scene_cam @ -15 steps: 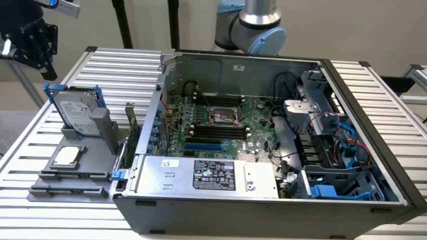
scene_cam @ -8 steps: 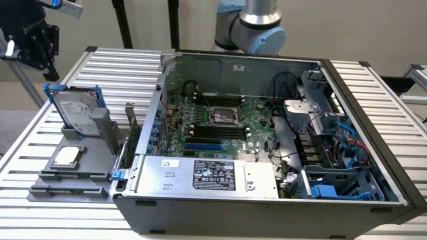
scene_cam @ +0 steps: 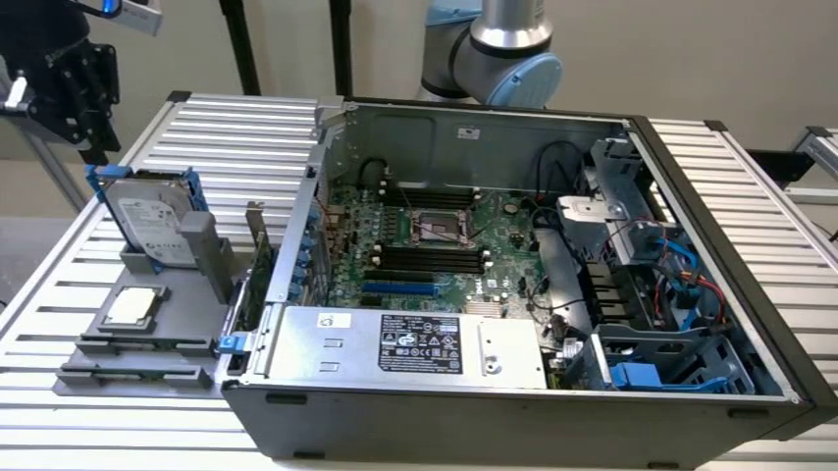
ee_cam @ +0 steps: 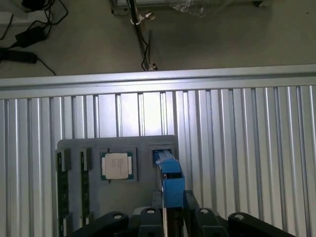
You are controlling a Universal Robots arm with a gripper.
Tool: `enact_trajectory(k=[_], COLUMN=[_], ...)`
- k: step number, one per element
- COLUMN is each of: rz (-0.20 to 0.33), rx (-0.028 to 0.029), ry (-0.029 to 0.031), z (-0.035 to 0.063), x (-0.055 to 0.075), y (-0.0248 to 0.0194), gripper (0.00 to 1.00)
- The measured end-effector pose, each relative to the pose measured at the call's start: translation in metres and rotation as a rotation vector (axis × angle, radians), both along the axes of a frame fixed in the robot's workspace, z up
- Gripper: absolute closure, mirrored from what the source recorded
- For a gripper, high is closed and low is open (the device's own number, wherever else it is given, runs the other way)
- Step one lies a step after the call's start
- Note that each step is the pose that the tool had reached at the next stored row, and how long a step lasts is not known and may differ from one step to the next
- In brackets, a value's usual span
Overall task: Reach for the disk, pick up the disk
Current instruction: 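Pick up the disk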
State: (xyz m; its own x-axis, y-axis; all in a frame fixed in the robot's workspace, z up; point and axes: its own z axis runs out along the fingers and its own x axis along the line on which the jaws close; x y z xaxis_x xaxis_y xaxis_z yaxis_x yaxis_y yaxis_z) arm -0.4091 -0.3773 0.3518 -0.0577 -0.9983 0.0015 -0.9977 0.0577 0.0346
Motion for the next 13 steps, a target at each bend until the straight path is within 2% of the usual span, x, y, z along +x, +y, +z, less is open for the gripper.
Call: enact_trajectory(k=[2, 3, 5, 13], rz=[0.001, 0.002, 0.003, 0.013], rx=[0.0000, 0.0000, 0.0000, 0.0000], ry=[0.0000, 0.0001, 0.0000, -0.0001], z=[-0.0010, -0.0016, -0.0034, -0.0176], x=[0.000, 0.000, 0.000, 0.002], y=[0.0000, 0.0001, 0.0002, 0.0002], gripper=[0.58, 0.58, 0.46, 0.46])
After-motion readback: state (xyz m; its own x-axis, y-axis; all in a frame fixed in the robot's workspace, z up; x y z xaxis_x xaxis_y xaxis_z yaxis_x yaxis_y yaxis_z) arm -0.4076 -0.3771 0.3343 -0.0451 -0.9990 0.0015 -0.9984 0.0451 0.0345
